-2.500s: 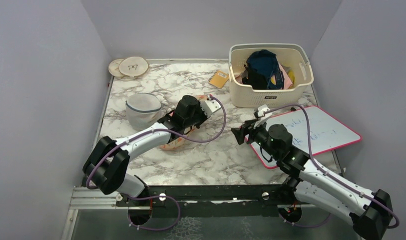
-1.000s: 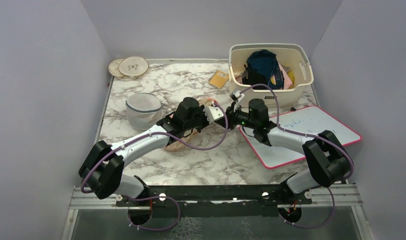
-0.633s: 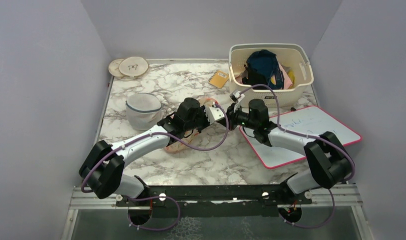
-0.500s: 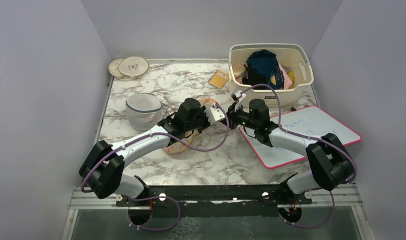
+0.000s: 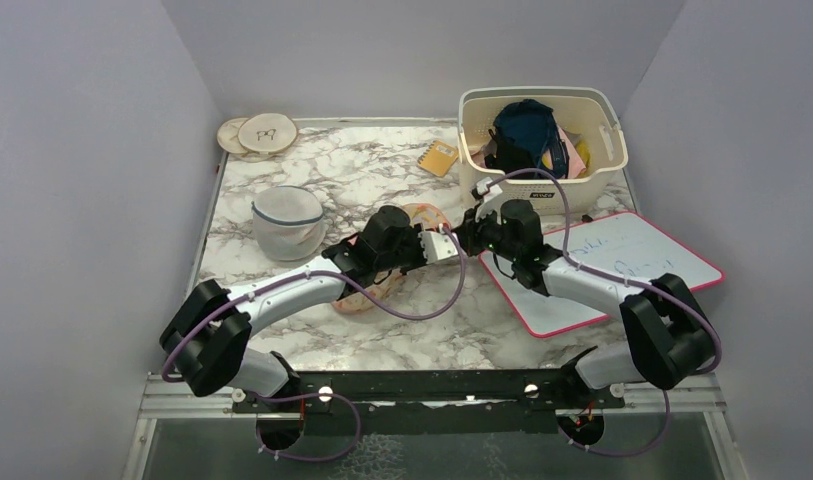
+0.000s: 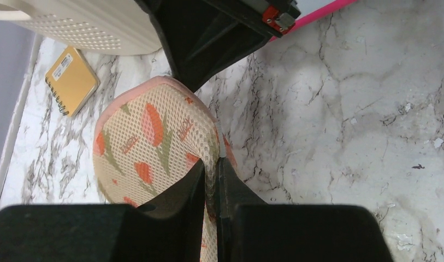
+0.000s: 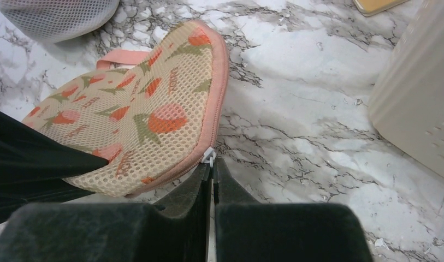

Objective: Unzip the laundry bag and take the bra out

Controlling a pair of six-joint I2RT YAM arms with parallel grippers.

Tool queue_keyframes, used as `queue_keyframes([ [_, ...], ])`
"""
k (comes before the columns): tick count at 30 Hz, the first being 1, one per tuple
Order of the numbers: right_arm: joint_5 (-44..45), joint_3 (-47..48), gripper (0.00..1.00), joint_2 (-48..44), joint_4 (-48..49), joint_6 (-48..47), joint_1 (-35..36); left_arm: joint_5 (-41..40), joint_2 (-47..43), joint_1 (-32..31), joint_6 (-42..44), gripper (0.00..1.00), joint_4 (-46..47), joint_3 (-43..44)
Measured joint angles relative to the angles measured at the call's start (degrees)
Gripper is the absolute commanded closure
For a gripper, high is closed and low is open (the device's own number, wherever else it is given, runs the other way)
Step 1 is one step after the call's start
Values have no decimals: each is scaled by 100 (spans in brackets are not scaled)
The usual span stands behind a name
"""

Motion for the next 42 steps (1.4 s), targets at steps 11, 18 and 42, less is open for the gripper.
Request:
queue_keyframes([
  [11,-557,-216,99,-214,221,-125,-28,-588,291,-76,-619,39,68,149],
  [18,-680,-326,99,-348,297,-129,-28,-592,345,-76,-1158,24,114,341],
  [42,-645,-859,99,-437,1058,2,-35,-555,533,-170,-1259,100,295,428],
])
